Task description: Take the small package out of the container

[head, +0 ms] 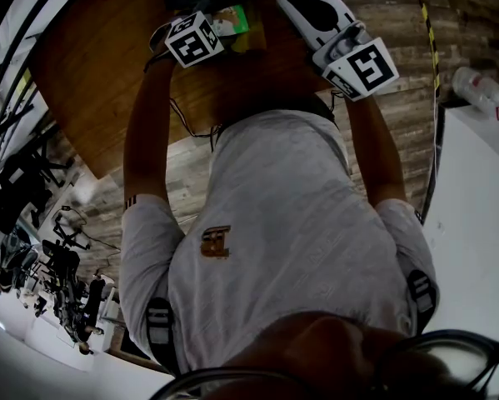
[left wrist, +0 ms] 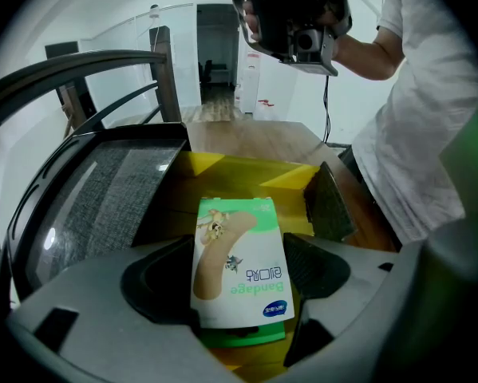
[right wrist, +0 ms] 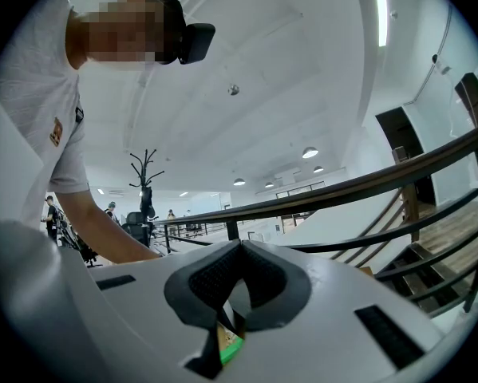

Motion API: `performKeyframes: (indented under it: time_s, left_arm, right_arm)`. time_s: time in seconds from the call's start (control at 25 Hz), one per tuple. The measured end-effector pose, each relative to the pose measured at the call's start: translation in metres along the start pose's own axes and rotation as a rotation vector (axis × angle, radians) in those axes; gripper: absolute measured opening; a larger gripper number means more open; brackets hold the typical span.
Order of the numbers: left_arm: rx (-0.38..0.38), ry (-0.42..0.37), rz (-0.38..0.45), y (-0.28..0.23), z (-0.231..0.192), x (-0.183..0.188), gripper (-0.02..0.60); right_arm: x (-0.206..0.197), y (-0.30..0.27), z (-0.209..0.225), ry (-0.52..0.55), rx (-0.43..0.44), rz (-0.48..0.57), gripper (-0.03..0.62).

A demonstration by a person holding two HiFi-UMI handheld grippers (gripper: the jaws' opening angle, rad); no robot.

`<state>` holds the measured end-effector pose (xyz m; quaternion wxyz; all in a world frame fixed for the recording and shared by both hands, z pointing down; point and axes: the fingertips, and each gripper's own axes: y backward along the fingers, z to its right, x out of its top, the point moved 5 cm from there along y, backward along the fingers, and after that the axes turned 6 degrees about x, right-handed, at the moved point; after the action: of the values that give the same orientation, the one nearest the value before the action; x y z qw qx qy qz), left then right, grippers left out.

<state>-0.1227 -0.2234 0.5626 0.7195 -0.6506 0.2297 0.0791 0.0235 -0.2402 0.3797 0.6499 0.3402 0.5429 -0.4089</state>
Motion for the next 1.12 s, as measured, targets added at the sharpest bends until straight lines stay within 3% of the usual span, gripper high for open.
performKeyframes:
  time_s: [0.44, 1.12]
  left_arm:
    - [0.055, 0.038, 0.059, 0.019, 0.006, 0.005, 0.37]
    - [0.254, 0.151, 0.357, 0.088, 0.018, 0.039, 0.37]
  right_arm:
    - [0.003, 0.002, -0.011, 0.011, 0.019, -0.002, 0.031]
    - [0.017, 0.005, -0.037, 0.047, 0.054, -0.007, 0.031]
